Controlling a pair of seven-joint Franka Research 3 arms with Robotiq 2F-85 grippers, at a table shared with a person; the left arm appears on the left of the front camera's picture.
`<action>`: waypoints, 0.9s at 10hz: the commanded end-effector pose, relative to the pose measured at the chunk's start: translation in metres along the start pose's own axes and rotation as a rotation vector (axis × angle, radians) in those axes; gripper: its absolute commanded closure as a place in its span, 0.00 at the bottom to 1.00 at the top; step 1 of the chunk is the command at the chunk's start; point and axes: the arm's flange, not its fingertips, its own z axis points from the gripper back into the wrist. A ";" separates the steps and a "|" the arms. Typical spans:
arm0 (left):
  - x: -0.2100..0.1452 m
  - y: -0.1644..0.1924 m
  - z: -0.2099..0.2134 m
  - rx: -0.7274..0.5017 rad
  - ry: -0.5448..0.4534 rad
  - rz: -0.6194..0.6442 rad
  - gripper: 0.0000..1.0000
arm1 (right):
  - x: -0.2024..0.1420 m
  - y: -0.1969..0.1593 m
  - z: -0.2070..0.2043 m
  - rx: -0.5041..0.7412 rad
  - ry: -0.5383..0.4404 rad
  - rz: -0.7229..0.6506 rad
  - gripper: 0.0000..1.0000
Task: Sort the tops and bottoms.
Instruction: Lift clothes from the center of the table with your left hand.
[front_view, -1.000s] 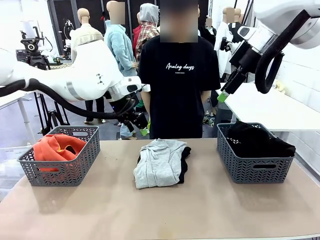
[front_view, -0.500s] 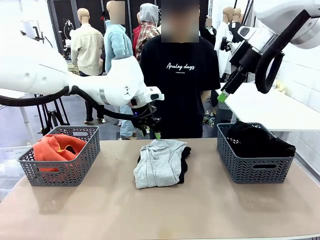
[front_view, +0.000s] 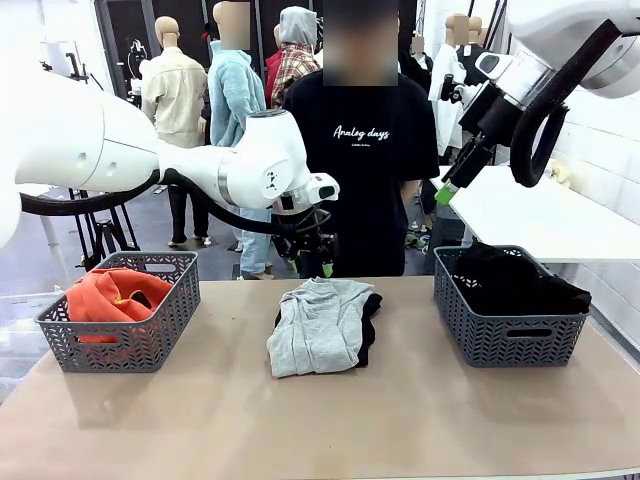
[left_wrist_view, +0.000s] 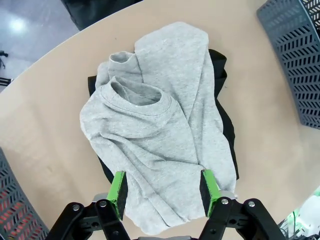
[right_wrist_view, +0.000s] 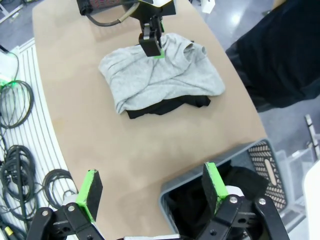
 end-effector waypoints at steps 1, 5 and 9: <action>-0.003 -0.012 -0.003 0.037 -0.003 0.010 0.24 | 0.000 0.000 0.000 0.001 0.006 0.001 0.00; 0.014 -0.062 -0.029 0.148 -0.007 0.168 0.24 | 0.000 0.000 0.000 0.001 0.006 0.001 0.00; 0.016 -0.038 -0.041 0.164 -0.057 0.405 0.24 | 0.000 0.000 0.000 0.001 0.006 0.001 0.00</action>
